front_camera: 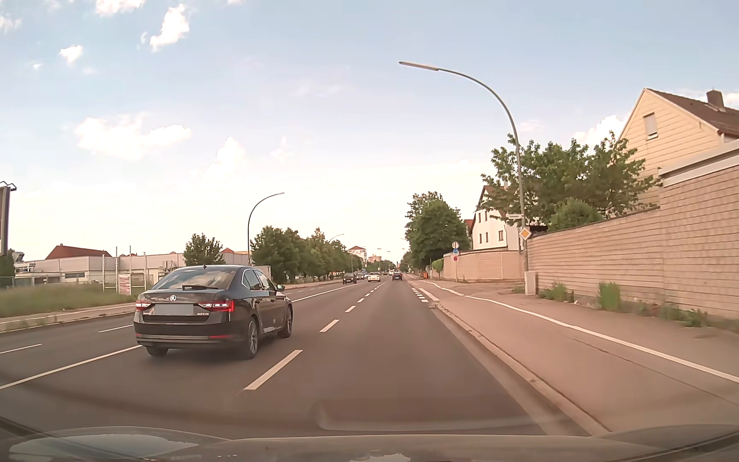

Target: Follow the waypoints while adhering to traffic rules and regulations

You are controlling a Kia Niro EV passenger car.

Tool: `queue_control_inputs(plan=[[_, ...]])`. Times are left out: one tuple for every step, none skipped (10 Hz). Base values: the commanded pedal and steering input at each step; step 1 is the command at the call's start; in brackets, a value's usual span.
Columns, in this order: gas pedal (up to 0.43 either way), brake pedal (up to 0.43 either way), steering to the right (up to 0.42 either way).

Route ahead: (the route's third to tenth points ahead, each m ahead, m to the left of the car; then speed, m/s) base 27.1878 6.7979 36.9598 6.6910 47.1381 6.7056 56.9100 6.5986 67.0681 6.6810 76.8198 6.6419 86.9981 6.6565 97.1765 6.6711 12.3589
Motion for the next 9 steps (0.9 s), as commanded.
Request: queue_control_inputs(plan=[[0.110, 0.018, -0.005], [0.098, 0.018, -0.005], [0.098, 0.018, -0.005], [0.098, 0.018, -0.004], [0.098, 0.024, -0.003], [0.098, 0.018, -0.003], [0.098, 0.018, -0.003], [0.098, 0.018, -0.003], [0.098, 0.018, -0.003]])
